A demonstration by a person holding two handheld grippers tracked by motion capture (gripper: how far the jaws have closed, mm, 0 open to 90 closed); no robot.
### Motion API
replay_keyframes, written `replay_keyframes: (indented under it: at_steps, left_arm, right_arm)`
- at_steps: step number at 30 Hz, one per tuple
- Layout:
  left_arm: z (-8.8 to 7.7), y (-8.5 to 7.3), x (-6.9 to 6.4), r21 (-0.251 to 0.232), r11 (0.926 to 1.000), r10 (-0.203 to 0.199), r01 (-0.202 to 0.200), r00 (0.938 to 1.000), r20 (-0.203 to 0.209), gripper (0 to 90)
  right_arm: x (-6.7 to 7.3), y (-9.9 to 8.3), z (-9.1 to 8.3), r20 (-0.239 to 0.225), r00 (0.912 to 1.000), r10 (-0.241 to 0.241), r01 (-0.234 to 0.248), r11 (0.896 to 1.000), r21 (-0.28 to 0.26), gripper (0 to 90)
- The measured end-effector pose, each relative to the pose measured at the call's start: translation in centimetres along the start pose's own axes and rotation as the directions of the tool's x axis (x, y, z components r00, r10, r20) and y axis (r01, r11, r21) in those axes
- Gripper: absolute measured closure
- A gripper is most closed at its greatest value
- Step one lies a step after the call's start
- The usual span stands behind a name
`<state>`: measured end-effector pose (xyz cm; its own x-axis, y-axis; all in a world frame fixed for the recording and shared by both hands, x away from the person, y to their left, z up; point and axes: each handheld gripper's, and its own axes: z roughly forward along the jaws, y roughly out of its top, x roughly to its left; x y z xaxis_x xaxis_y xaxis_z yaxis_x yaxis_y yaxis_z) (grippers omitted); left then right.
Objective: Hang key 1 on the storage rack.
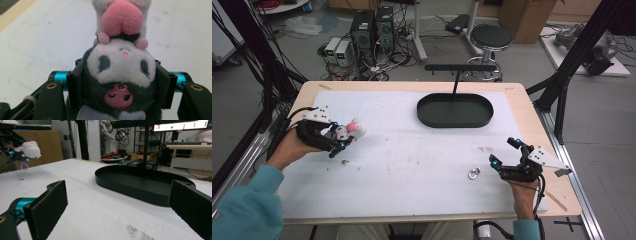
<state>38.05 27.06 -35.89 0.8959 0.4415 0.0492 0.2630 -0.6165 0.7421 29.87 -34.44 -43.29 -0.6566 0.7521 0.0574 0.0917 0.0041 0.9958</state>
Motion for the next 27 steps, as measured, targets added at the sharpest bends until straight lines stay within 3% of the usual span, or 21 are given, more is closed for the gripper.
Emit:
replay_keyframes:
  at_steps: [6, 13, 17, 27]
  left_arm:
    - [0.9, 2.1, -0.9, -0.055, 0.9978, 0.038, -0.036, 0.9985, 0.039, 38.2]
    - [1.9, 3.5, -1.6, -0.1, 0.9938, 0.055, -0.048, 0.996, 0.07, 38.2]
    - [2.2, 4.6, -1.9, -0.127, 0.99, 0.072, -0.06, 0.9935, 0.089, 38.2]
    - [3.2, 7.2, -3.2, -0.165, 0.9825, 0.111, -0.087, 0.9841, 0.139, 38.2]
  right_arm:
    - [-0.1, 1.8, 0.6, -0.046, 0.9989, -0.009, 0.011, 1.0, 0.028, 1.8]
    - [-0.3, 3.8, 1.7, -0.111, 0.9932, -0.036, 0.043, 0.997, 0.063, 1.8]
    - [-0.6, 5.1, 2.6, -0.188, 0.9818, -0.029, 0.046, 0.995, 0.09, 1.8]
    - [0.2, 6.9, 4.8, -0.293, 0.9539, -0.064, 0.111, 0.983, 0.144, 1.8]
